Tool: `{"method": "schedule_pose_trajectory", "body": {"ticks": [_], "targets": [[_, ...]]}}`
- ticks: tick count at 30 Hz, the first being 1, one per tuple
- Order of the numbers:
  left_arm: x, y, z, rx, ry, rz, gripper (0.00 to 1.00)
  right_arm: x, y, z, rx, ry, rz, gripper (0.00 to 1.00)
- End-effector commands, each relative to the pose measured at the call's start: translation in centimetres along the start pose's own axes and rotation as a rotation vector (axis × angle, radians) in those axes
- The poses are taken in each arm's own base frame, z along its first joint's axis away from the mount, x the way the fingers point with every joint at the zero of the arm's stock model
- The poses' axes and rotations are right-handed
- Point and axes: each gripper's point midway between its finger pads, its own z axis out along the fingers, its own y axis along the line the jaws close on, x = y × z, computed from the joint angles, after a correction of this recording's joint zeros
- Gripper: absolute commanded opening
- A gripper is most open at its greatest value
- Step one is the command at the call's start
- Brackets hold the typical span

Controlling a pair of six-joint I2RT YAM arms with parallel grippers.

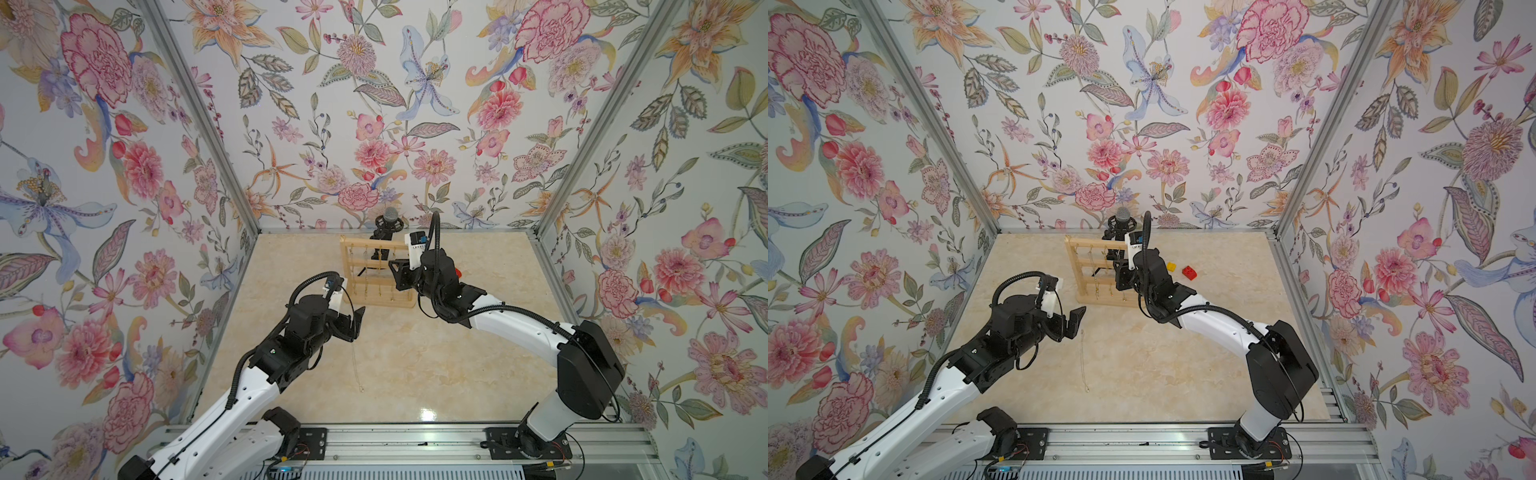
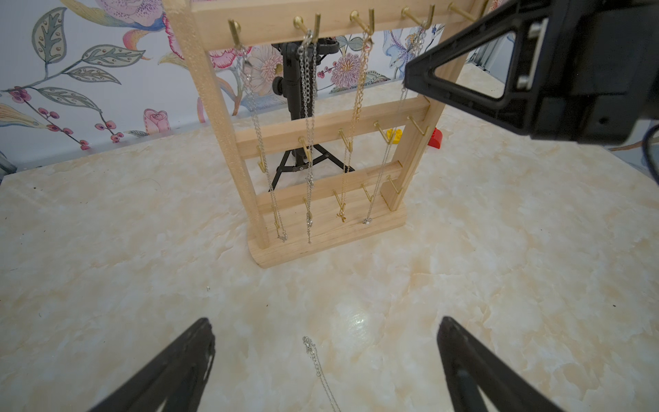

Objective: Take the necklace off the jewelry display stand
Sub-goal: Take off the necklace from the stand.

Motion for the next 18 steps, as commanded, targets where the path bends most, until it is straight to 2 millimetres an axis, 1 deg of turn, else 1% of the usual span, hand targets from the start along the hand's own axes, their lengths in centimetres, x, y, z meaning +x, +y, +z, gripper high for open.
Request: {"method": "schedule_pose_trajectory", "body": {"ticks": [1,18], "targets": [[0.04,0.09,-0.09,0.008,-0.005,0.008,0.99,-1.20,0.55,0.08,0.002,-0.031,-0.015,0.22],[0.09,0.00,-0.05,0.013,-0.003,0.008,0.99,-1.80,0.48,-0.01,0.019,-0.037,-0.050,0.15]]}}
